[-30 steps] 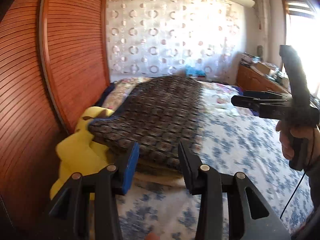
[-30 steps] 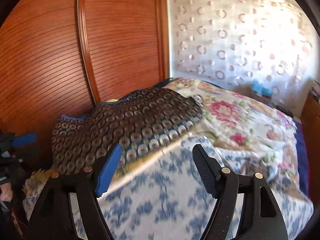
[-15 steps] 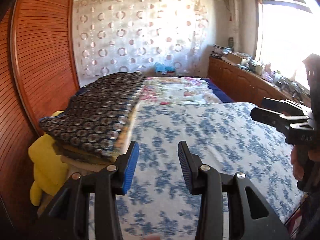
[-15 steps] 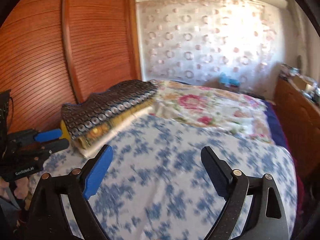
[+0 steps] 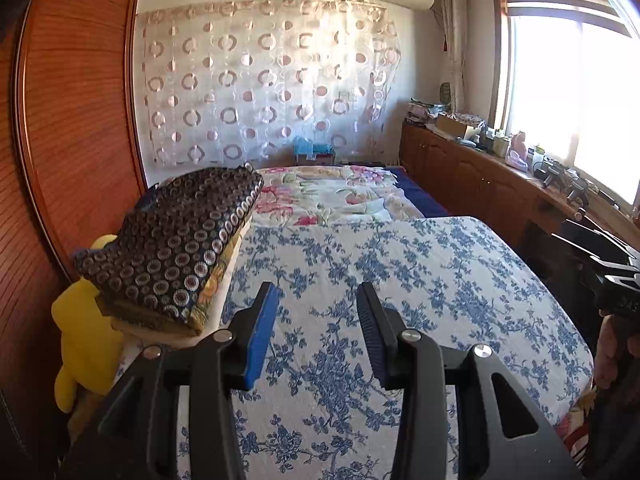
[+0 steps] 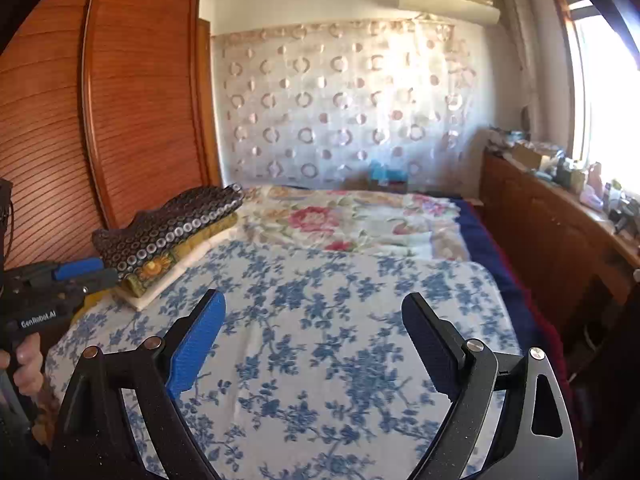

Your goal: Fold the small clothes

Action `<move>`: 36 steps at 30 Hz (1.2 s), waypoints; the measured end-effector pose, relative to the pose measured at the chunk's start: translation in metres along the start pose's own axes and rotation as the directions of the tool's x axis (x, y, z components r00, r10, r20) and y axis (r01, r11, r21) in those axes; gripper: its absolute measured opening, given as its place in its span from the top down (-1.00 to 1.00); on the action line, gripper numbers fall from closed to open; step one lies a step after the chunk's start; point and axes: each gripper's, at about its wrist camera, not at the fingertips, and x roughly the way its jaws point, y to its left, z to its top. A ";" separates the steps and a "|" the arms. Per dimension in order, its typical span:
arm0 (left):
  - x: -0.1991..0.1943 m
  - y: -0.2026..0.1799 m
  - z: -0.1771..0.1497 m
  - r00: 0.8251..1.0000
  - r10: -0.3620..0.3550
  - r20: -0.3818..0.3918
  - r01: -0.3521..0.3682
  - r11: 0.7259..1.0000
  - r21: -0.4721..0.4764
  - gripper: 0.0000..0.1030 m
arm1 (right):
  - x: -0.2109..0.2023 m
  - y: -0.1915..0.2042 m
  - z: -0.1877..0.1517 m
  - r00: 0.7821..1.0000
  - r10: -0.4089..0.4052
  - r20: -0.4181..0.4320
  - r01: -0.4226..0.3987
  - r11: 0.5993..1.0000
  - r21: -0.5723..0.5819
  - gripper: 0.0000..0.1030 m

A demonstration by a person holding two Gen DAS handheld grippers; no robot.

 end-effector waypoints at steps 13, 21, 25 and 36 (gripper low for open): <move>-0.027 -0.003 0.014 0.998 0.017 0.062 -0.017 1.000 0.010 0.21 | -0.028 -0.010 0.005 0.998 -0.034 0.051 0.032 0.999 0.034 -0.78; -0.025 -0.004 0.013 0.998 0.017 0.060 -0.017 1.000 0.009 0.21 | -0.028 -0.011 0.004 0.998 -0.038 0.051 0.036 0.999 0.036 -0.78; -0.025 -0.004 0.011 0.998 0.020 0.063 -0.020 1.000 0.007 0.20 | -0.026 -0.011 0.004 0.998 -0.041 0.052 0.039 0.999 0.038 -0.78; -0.026 -0.003 0.011 0.998 0.021 0.064 -0.022 1.000 0.009 0.20 | -0.027 -0.013 0.004 0.998 -0.038 0.052 0.036 0.999 0.037 -0.78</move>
